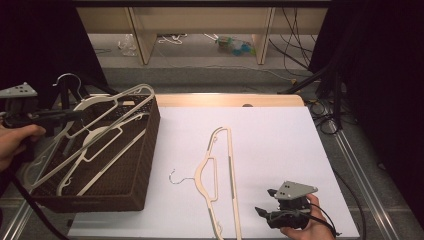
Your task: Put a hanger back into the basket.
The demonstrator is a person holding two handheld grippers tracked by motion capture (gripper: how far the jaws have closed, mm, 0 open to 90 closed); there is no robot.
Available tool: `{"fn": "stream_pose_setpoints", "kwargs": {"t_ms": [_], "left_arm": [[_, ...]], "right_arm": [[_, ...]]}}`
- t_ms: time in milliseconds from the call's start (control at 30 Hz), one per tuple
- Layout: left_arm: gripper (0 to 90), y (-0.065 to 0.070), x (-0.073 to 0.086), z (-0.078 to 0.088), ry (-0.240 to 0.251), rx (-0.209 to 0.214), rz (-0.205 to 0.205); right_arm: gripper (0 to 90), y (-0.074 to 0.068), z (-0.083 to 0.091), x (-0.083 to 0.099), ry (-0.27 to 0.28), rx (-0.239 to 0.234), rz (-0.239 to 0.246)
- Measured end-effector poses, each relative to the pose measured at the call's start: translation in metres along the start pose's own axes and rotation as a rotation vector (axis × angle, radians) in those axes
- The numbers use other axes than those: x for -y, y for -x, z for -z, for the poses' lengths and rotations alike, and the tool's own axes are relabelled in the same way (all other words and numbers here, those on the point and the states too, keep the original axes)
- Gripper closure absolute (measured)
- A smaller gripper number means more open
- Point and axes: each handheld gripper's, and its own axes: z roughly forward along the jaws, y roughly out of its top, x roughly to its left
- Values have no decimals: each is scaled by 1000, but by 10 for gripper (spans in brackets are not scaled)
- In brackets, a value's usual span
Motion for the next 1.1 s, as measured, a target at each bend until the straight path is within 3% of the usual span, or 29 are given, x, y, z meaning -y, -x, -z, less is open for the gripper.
{"fn": "stream_pose_setpoints", "kwargs": {"t_ms": [233,467,633,767,1100], "left_arm": [[859,-9,10,-11,9,-2,26],[859,-18,24,-25,-21,-20,52],[859,-22,36,-36,-31,-8,77],[859,-23,46,-44,-59,19,104],[853,-24,66,-66,-154,-3,105]], "right_arm": [[331,0,-1,0,-2,0,0],[331,1,0,0,2,2,-5],[331,1,0,0,2,-1,5],[330,1,0,0,-1,-2,-4],[330,1,0,-1,-4,-1,-6]]}}
